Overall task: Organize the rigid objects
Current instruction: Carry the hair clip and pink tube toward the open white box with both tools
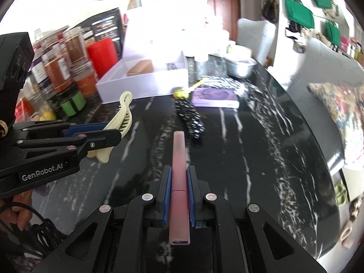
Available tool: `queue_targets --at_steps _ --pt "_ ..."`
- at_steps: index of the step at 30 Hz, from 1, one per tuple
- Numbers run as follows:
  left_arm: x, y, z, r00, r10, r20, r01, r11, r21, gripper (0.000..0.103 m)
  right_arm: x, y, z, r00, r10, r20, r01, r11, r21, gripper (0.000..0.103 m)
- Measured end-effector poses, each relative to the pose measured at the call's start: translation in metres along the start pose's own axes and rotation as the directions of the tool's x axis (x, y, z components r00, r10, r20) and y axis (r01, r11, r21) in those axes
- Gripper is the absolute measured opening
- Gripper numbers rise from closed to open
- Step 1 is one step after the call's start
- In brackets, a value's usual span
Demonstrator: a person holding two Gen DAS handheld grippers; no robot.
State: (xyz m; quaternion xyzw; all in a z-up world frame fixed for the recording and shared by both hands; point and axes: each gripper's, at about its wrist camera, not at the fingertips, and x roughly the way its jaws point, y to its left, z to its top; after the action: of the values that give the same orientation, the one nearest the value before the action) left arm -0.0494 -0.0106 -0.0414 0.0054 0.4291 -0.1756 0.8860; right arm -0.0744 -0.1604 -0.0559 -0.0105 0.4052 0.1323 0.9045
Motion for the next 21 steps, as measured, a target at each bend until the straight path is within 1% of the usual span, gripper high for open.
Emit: queue_targets --at_steps 12,21 --pt "-0.020 0.037 -0.002 0.996 0.084 0.033 -0.081 0.994 -0.080 0.019 0.005 0.036 0.017 0.996 0.089 0.020 -0.087 0.992 -0.090 0.013" --pt "-0.025 0.056 0.010 0.992 0.115 0.050 -0.109 0.989 -0.105 0.020 0.009 0.053 0.033 0.990 0.134 0.032 -0.129 0.984 -0.123 0.013"
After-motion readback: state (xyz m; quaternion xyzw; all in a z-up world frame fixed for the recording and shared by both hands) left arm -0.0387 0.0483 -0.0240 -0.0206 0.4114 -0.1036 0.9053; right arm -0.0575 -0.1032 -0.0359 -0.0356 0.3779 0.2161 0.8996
